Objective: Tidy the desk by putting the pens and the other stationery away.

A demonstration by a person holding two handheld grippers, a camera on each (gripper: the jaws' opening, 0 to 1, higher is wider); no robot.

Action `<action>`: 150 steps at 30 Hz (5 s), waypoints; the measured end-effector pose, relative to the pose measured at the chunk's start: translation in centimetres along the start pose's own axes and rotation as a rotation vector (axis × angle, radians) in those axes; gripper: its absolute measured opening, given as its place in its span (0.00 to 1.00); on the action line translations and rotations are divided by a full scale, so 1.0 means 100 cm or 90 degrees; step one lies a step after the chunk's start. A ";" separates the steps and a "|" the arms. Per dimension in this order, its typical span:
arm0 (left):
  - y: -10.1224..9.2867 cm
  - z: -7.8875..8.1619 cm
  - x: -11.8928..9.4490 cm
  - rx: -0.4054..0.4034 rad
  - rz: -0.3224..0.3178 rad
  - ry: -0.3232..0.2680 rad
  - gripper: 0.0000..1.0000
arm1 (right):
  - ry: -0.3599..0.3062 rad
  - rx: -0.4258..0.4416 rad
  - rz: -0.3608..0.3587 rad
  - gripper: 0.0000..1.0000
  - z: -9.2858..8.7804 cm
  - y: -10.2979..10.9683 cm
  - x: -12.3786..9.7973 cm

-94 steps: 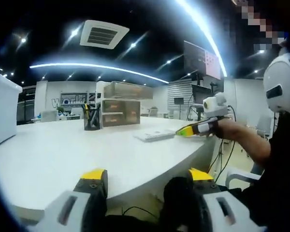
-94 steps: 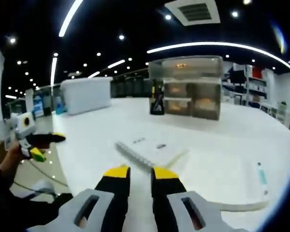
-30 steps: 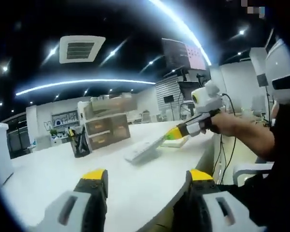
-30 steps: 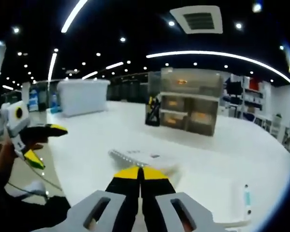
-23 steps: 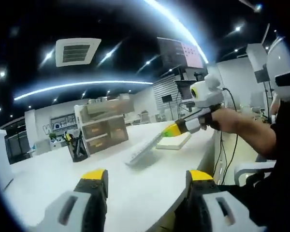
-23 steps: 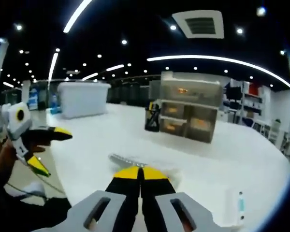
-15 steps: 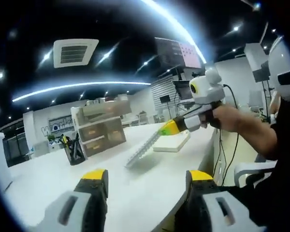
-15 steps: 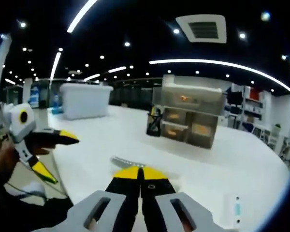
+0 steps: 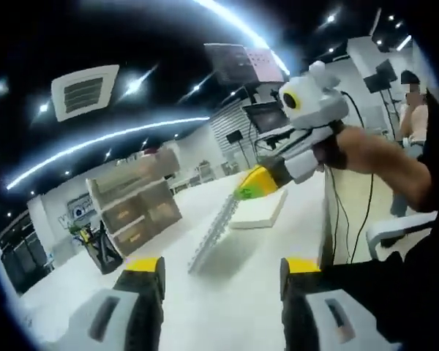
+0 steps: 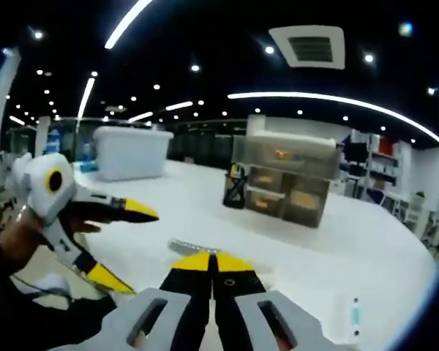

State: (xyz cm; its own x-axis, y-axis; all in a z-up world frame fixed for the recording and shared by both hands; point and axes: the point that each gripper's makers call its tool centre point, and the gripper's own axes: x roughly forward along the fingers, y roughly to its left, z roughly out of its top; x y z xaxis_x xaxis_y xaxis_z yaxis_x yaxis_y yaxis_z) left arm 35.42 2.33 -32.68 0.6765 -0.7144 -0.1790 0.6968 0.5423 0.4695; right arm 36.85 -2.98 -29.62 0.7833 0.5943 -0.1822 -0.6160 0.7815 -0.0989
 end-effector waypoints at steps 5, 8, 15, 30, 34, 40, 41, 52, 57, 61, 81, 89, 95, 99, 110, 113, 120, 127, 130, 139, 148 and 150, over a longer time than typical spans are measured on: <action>0.007 0.000 0.013 0.055 0.000 0.016 0.59 | 0.000 0.002 0.003 0.00 -0.001 0.003 -0.003; 0.010 0.000 0.021 0.088 0.007 0.027 0.56 | -0.002 0.002 0.003 0.00 0.000 0.005 -0.005; 0.008 0.003 0.036 0.119 -0.001 0.025 0.48 | -0.007 -0.003 0.003 0.00 0.005 0.005 -0.006; 0.010 0.003 0.050 0.187 0.015 0.023 0.23 | -0.014 -0.004 0.012 0.00 0.009 0.013 -0.012; 0.011 0.004 0.050 0.205 0.022 0.018 0.18 | -0.013 0.001 0.012 0.00 0.008 0.011 -0.013; 0.004 0.003 0.051 0.244 0.019 0.020 0.13 | -0.012 0.005 0.011 0.00 0.006 0.011 -0.015; 0.004 0.003 0.051 0.252 0.019 0.020 0.13 | -0.011 0.005 0.011 0.00 0.005 0.011 -0.016; -0.001 0.000 0.052 0.323 0.027 0.039 0.13 | -0.006 -0.011 0.004 0.00 -0.004 0.011 -0.018; 0.001 -0.004 0.051 0.349 0.035 0.053 0.12 | -0.018 -0.001 0.025 0.06 -0.005 0.012 -0.020; 0.006 -0.006 0.049 0.347 0.045 0.055 0.12 | -0.026 0.005 0.032 0.09 -0.006 0.015 -0.023; 0.044 0.005 0.021 0.445 0.110 0.084 0.13 | -0.020 -0.026 0.024 0.18 -0.024 0.017 -0.030; 0.079 0.034 0.012 0.476 0.141 0.073 0.13 | -0.014 -0.022 0.021 0.18 -0.029 0.017 -0.033; 0.101 0.058 0.011 0.469 0.151 0.053 0.13 | -0.015 -0.020 0.015 0.18 -0.029 0.015 -0.037; 0.113 0.073 0.013 0.507 0.163 0.055 0.13 | -0.017 -0.018 0.012 0.18 -0.028 0.013 -0.040; 0.148 0.117 0.024 0.521 0.161 0.040 0.13 | -0.025 -0.009 0.005 0.18 -0.027 0.009 -0.049; 0.164 0.124 0.030 0.509 0.168 0.040 0.13 | -0.031 -0.006 0.001 0.18 -0.026 0.006 -0.052; 0.185 0.133 0.044 0.534 0.175 0.061 0.13 | -0.039 0.000 -0.008 0.18 -0.025 0.001 -0.059; 0.208 0.147 0.073 0.526 0.154 0.075 0.13 | -0.041 0.004 -0.013 0.18 -0.026 -0.002 -0.064; 0.212 0.149 0.084 0.527 0.143 0.084 0.13 | -0.042 0.008 -0.015 0.18 -0.027 -0.004 -0.066; 0.223 0.131 0.124 0.509 0.111 0.123 0.13 | -0.041 0.013 -0.020 0.17 -0.031 -0.011 -0.068; 0.237 0.117 0.145 0.500 0.090 0.153 0.13 | -0.031 0.027 -0.046 0.17 -0.039 -0.024 -0.074; 0.249 0.117 0.154 0.484 0.085 0.161 0.13 | -0.031 0.029 -0.047 0.17 -0.039 -0.025 -0.074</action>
State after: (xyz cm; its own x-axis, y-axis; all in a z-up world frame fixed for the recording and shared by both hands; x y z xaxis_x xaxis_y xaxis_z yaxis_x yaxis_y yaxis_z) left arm 60.37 -0.32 -13.66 0.8389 -0.4947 -0.2271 0.3153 0.1015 0.9435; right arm 32.22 -10.07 -31.87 0.8300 0.5429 -0.1281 -0.5533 0.8304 -0.0659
